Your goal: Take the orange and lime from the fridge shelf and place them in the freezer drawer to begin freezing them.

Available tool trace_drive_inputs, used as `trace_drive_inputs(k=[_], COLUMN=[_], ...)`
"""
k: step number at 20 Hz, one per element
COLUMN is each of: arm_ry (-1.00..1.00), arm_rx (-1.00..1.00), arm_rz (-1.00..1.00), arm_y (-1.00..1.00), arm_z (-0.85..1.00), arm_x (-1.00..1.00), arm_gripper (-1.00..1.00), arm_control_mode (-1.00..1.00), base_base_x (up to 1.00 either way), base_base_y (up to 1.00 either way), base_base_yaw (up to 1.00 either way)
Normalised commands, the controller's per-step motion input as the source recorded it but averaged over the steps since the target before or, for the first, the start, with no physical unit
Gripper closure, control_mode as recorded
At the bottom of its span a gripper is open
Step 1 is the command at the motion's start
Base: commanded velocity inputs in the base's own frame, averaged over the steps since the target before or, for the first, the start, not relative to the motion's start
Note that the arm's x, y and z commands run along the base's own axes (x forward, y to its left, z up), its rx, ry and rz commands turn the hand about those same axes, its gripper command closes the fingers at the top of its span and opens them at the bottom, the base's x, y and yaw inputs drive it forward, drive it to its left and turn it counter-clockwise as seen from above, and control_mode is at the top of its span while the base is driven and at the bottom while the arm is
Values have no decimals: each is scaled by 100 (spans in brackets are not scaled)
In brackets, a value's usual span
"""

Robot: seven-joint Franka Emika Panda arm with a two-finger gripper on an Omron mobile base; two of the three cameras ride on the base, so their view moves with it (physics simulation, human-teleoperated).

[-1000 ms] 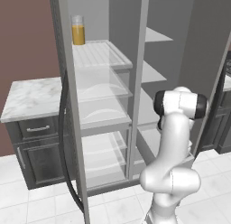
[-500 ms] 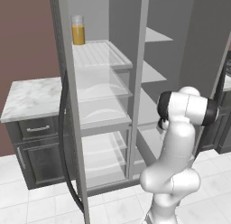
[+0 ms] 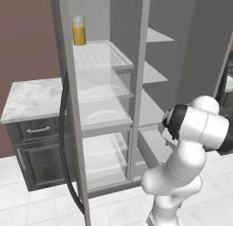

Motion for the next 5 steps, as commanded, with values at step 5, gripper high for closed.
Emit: trace_drive_inputs(k=[5], arm_ry=[0], arm_rx=[0], arm_rz=[0], arm_y=[13], arm_z=[62], arm_x=[-35], arm_gripper=[-100], arm_control_mode=[-100], base_base_x=[0], base_base_y=[0], base_base_yaw=[0])
